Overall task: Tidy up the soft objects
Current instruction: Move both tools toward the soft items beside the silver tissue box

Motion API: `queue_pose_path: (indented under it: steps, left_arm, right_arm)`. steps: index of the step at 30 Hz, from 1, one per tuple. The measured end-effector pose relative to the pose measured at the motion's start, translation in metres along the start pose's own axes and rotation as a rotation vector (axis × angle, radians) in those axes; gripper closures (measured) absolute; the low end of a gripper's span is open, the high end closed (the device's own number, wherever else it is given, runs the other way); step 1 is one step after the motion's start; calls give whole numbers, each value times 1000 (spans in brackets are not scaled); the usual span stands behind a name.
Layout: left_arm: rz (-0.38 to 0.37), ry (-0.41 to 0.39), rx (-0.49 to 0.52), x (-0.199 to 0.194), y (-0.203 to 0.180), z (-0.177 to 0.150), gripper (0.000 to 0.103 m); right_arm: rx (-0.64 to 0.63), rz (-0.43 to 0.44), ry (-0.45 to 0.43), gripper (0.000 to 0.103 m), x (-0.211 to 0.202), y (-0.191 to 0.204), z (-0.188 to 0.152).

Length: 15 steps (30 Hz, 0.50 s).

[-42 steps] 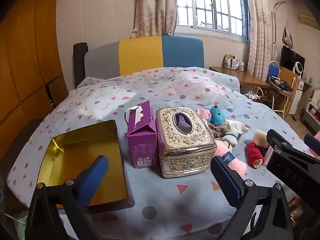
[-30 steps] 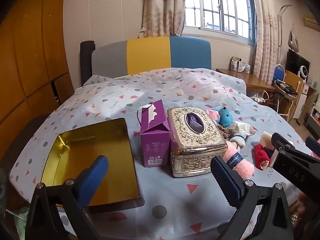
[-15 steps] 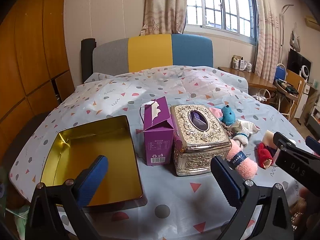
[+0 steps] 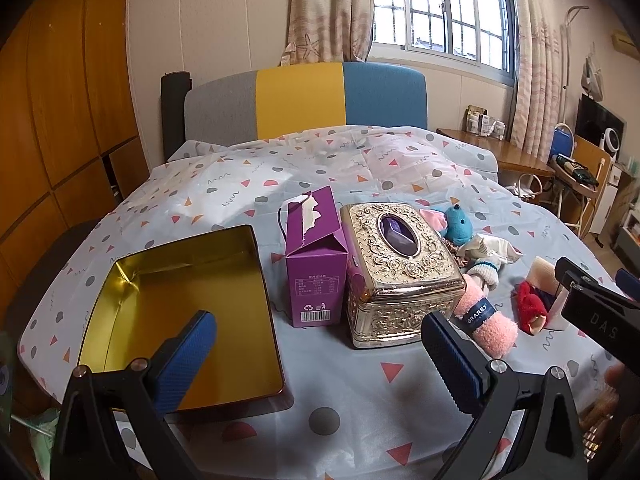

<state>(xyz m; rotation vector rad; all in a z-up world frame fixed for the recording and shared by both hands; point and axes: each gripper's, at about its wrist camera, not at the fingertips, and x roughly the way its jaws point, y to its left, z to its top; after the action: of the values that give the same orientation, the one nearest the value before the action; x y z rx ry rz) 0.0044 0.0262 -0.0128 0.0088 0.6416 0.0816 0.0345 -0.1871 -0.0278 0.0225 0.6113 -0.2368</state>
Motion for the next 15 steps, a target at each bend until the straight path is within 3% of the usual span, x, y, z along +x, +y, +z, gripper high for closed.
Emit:
queue_pose_path:
  steps: [15]
  left_arm:
    - [-11,5,15,0,-5,1,0]
  right_arm:
    - [5,-17,-7,0,1,-9,5]
